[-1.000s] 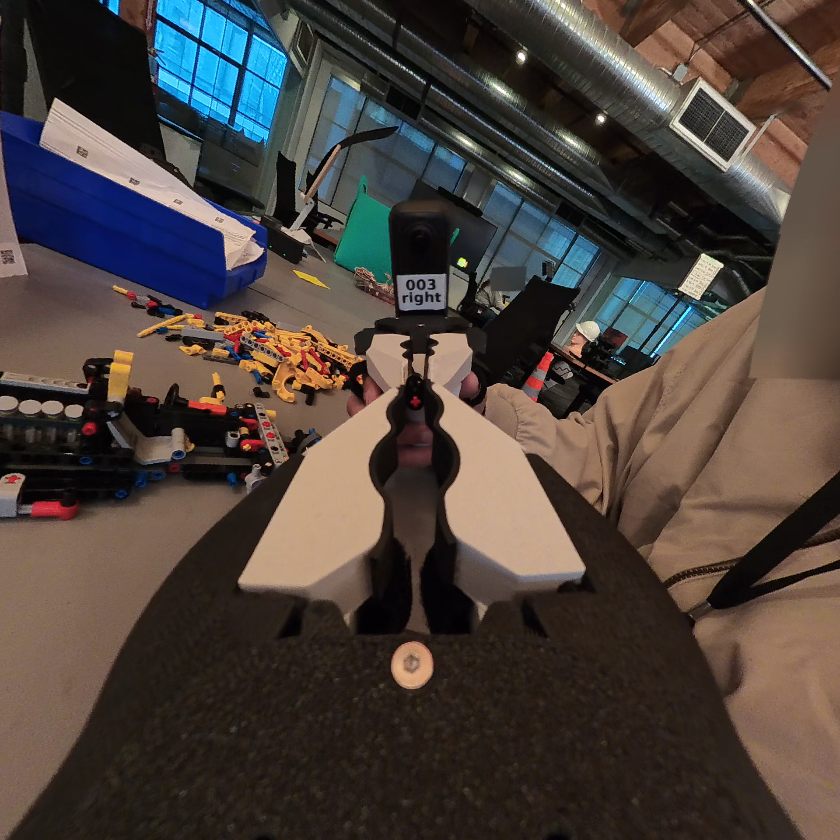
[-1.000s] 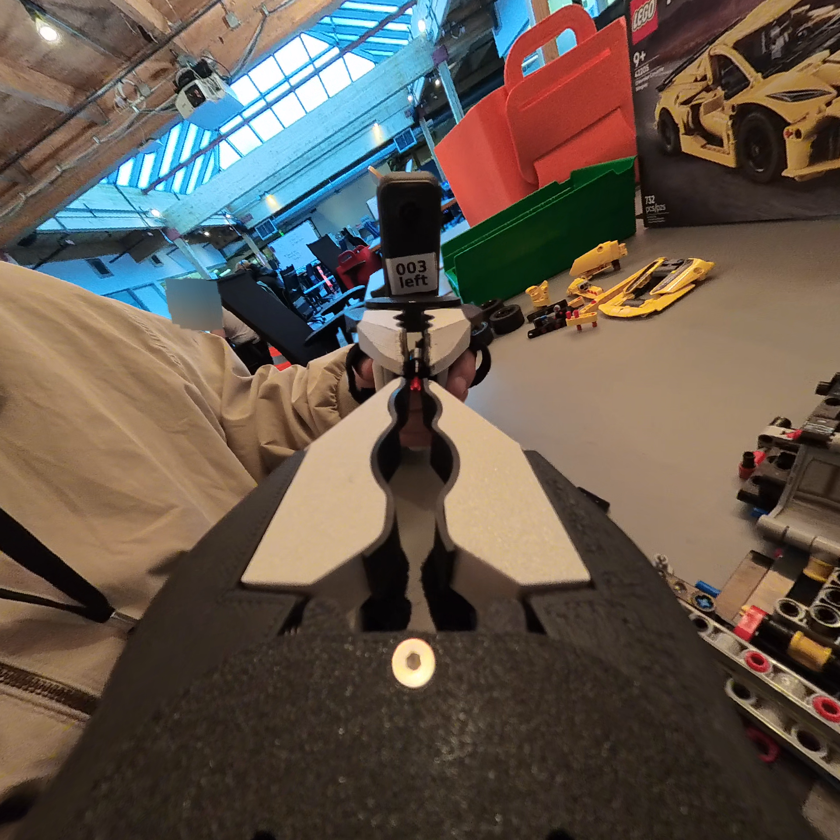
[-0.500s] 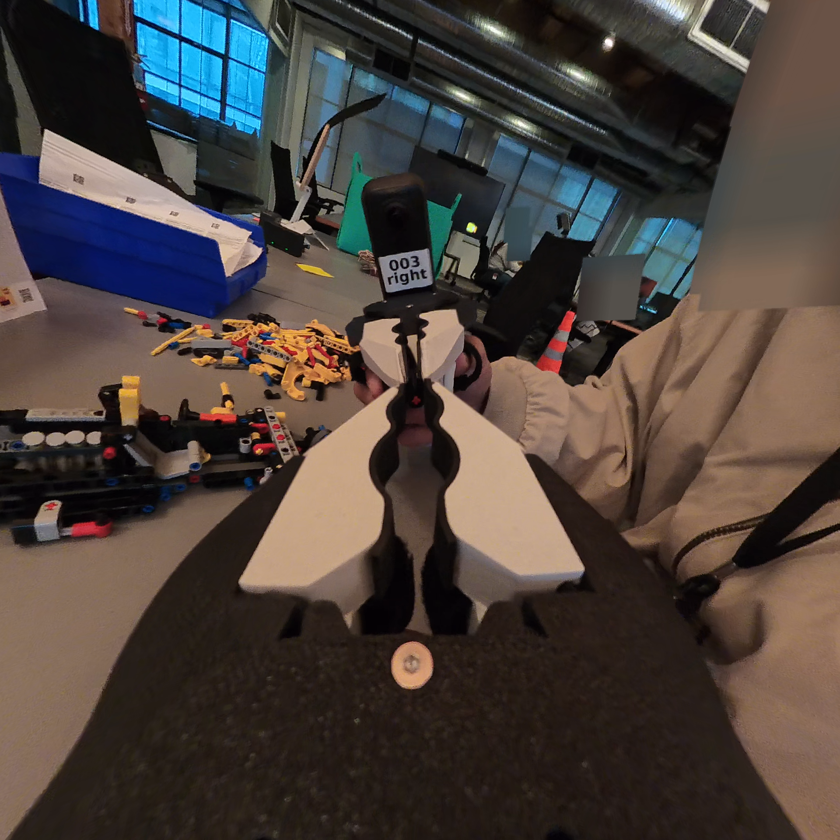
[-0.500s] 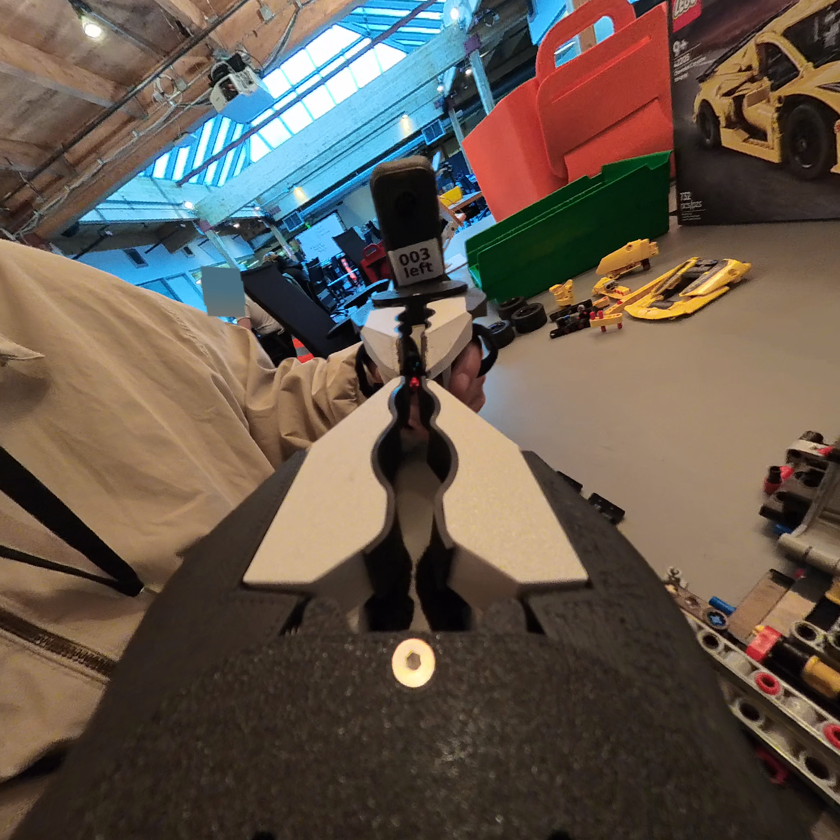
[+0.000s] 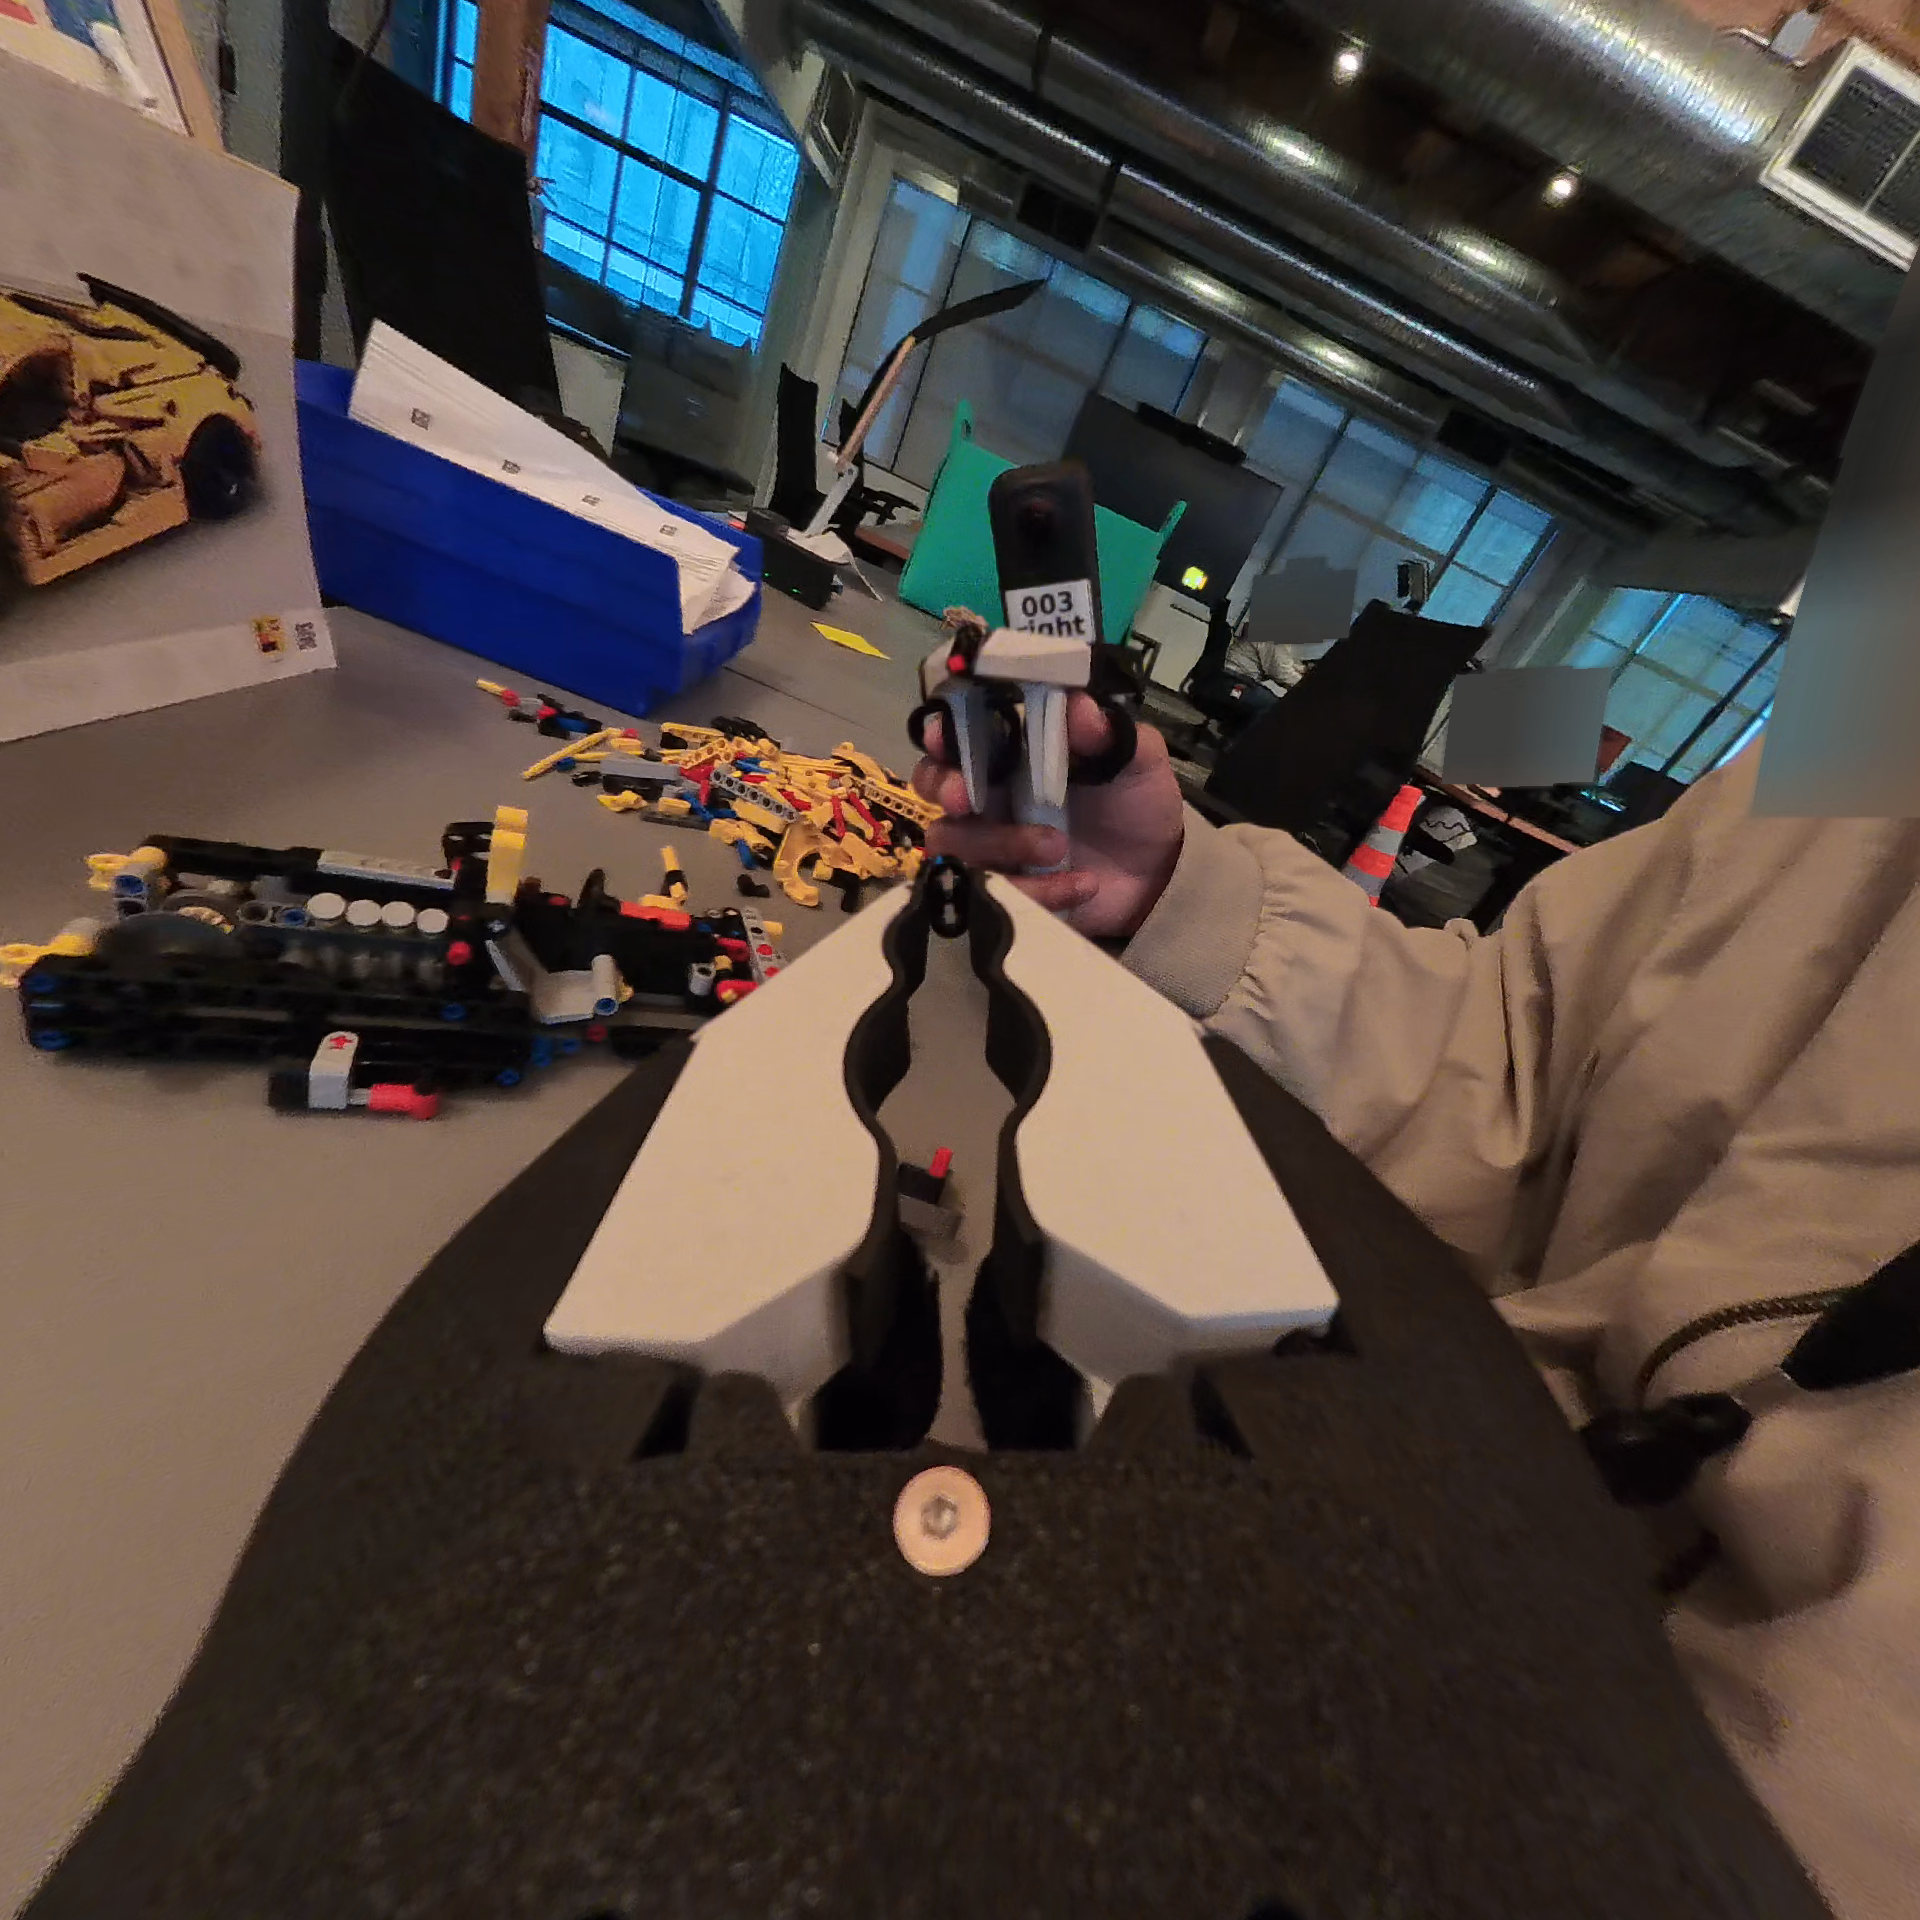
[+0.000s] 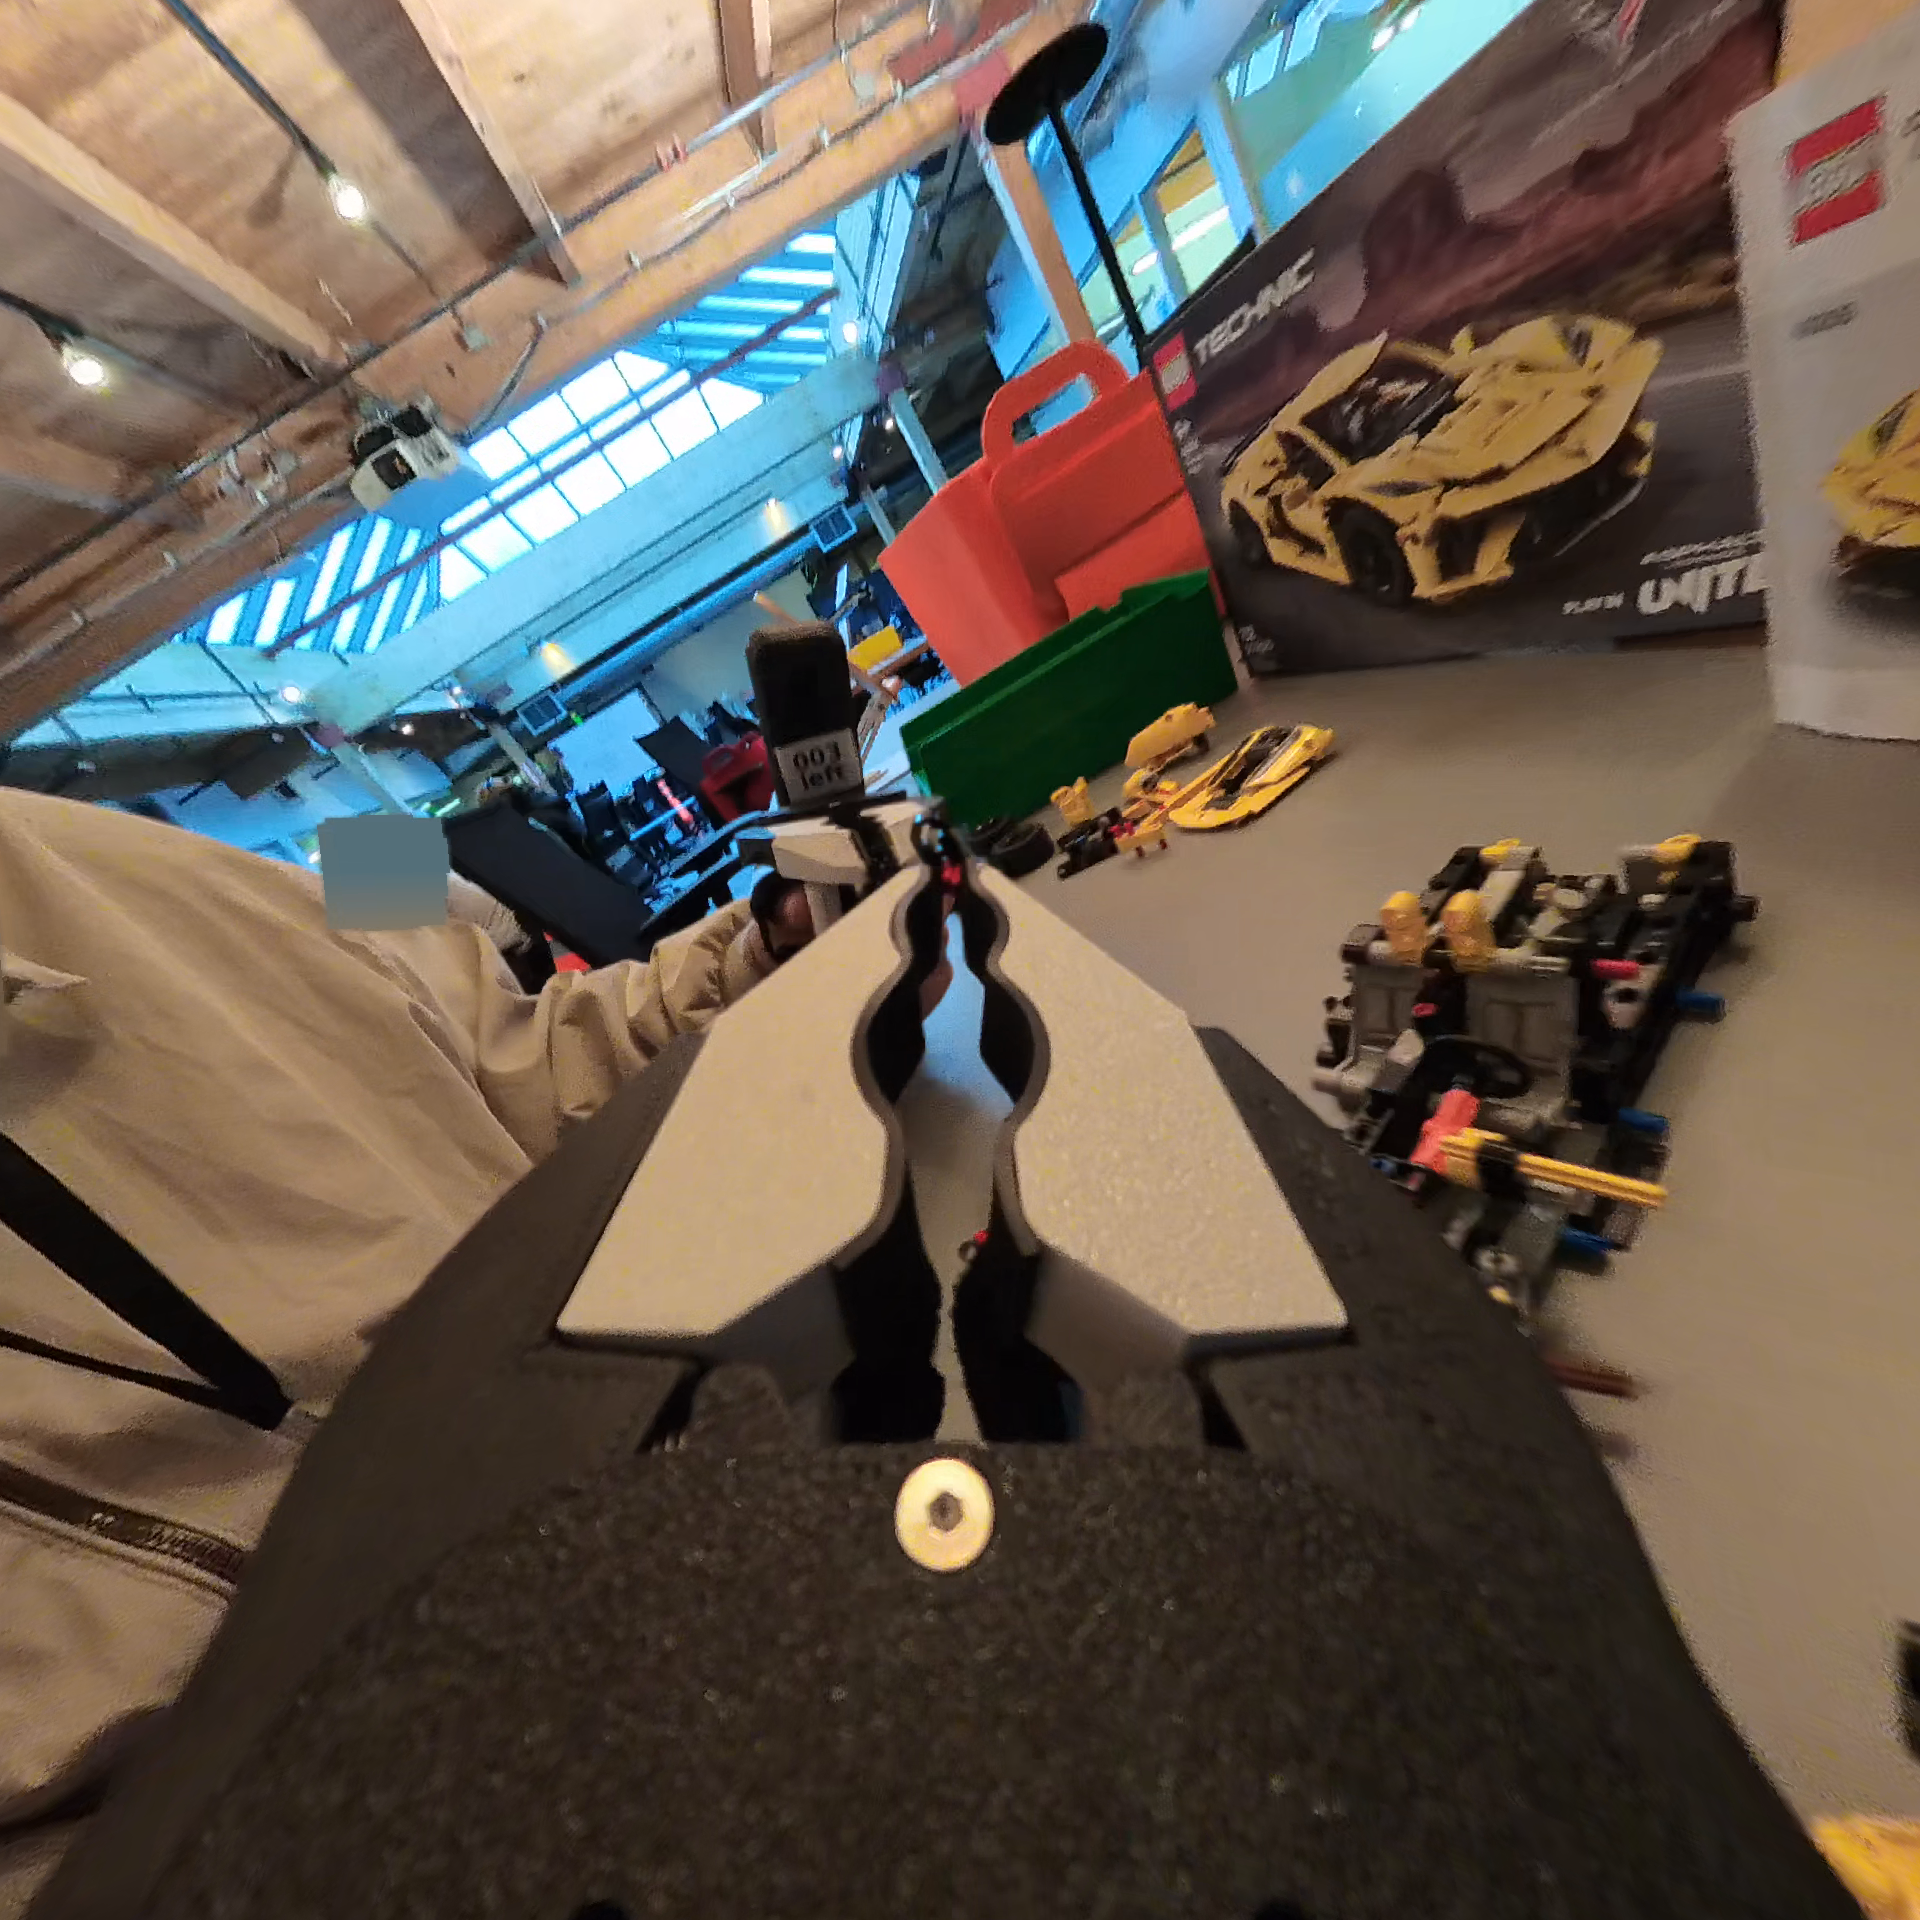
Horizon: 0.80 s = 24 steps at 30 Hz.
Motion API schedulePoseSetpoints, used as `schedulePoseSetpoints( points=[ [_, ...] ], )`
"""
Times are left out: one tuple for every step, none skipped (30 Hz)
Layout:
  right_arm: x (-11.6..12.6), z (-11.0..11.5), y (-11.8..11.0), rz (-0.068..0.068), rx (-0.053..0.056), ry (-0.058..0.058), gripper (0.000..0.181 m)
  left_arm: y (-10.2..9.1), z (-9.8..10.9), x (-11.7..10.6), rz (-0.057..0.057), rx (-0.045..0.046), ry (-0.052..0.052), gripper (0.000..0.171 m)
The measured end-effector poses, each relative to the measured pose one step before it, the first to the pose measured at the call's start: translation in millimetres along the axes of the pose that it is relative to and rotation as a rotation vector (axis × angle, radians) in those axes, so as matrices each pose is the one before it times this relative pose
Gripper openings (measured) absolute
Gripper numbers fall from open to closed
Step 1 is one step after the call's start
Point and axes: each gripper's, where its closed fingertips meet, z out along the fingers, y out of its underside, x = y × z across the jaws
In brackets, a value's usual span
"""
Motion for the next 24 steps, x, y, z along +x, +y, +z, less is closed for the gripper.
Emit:
schedulePoseSetpoints(
  points=[
    [-2.96, 6.74, 4.68, -0.0005, -0.0167, -0.0091, 0.002, 3.90, 1.15, -4.17, 0.0062, -0.02808, -0.0259, 0.007],
    [-1.84, 6.69, 5.36, 0.0011, -0.0236, -0.0061, 0.002, 9.76, 0.86, -12.65, 0.0171, -0.06073, -0.0735, 0.007],
    [0.23, 6.27, 6.06, -0.0036, -0.0276, 0.0047, 0.002, 16.01, 0.07, -19.55, 0.0366, -0.10129, -0.1117, 0.007],
    [0.99, 6.05, 7.87, -0.0074, -0.0376, 0.0108, 0.002, 19.13, -1.35, -25.04, 0.0558, -0.12380, -0.1422, 0.007],
    [2.51, 5.89, 9.92, -0.0176, -0.0519, 0.0245, 0.002, 16.88, -1.85, -26.60, 0.0674, -0.10566, -0.1556, 0.006],
    [2.92, 5.41, 9.55, -0.0310, -0.0499, 0.0322, 0.003, 12.03, -1.11, -19.18, 0.0666, -0.06900, -0.1146, 0.007],
    [2.19, 4.76, 8.16, -0.0347, -0.0437, 0.0300, 0.003, 8.25, 0.19, -7.77, 0.0446, -0.04247, -0.0445, 0.007],
    [0.77, 4.05, 6.43, -0.0291, -0.0362, 0.0183, 0.003, 7.06, 1.86, -3.10, 0.0092, -0.03655, -0.0155, 0.007],
    [0.06, 3.20, 4.13, -0.0143, -0.0225, 0.0079, 0.003, 6.18, 2.96, -0.79, -0.0070, -0.03451, -0.0044, 0.007],
    [0.78, 2.40, 2.65, 0.0021, -0.0147, 0.0055, 0.003, 5.09, 3.27, 3.32, 0.0023, -0.02900, 0.0162, 0.007],
    [1.71, 2.02, 2.99, 0.0077, -0.0171, 0.0074, 0.003, 3.39, 2.89, 4.11, 0.0102, -0.01984, 0.0161, 0.007],
    [2.67, 1.42, 3.43, 0.0007, -0.0196, 0.0137, 0.003, 2.01, 2.26, 2.22, 0.0076, -0.01080, 0.0020, 0.007],
    [2.28, 0.59, 2.17, -0.0089, -0.0115, 0.0154, 0.003, 0.22, 1.23, 2.52, 0.0004, -0.00031, 0.0085, 0.007],
    [0.79, -0.01, 0.41, -0.0065, -0.0011, 0.0077, 0.003, -0.99, 0.38, 3.14, -0.0133, 0.00692, 0.0209, 0.007],
    [-0.22, -0.15, -0.12, -0.0003, 0.0011, -0.0002, 0.003, -0.17, 0.26, 2.91, -0.0225, 0.00191, 0.0259, 0.007],
    [-0.80, 0.06, -0.24, 0.0050, 0.0027, -0.0074, 0.003, -0.12, -0.25, 1.35, -0.0201, -0.00037, 0.0176, 0.010],
    [-0.95, 0.20, 0.22, 0.0081, -0.0009, -0.0095, 0.003, -1.07, -0.98, -0.22, -0.0142, 0.00251, 0.0058, 0.021],
    [-1.12, 0.77, 1.46, 0.0108, -0.0071, -0.0129, 0.003, -3.63, -2.38, -0.52, -0.0129, 0.01816, 0.0020, 0.029],
    [-1.66, 0.92, 2.13, 0.0158, -0.0116, -0.0180, 0.003, -6.81, -3.44, 1.85, -0.0153, 0.03736, 0.0153, 0.029],
    [-1.41, 1.09, 2.14, 0.0157, -0.0112, -0.0158, 0.003, -9.32, -3.78, 6.88, -0.0235, 0.04966, 0.0440, 0.029],
    [-2.69, 1.03, 1.55, 0.0126, -0.0083, -0.0229, 0.003, -10.82, -3.21, 14.59, -0.0288, 0.05715, 0.0858, 0.029],
    [-4.73, 1.20, 1.62, 0.0107, -0.0082, -0.0344, 0.003, -11.45, -2.29, 21.58, -0.0226, 0.06197, 0.1175, 0.028],
    [-7.56, 1.16, 0.40, 0.0168, -0.0015, -0.0533, 0.003, -9.78, -0.82, 24.16, 0.0003, 0.05507, 0.1220, 0.028],
    [-8.58, 1.12, 0.06, 0.0284, -0.0013, -0.0622, 0.003, -6.42, 0.67, 20.72, 0.0348, 0.03461, 0.0912, 0.025]
  ],
)
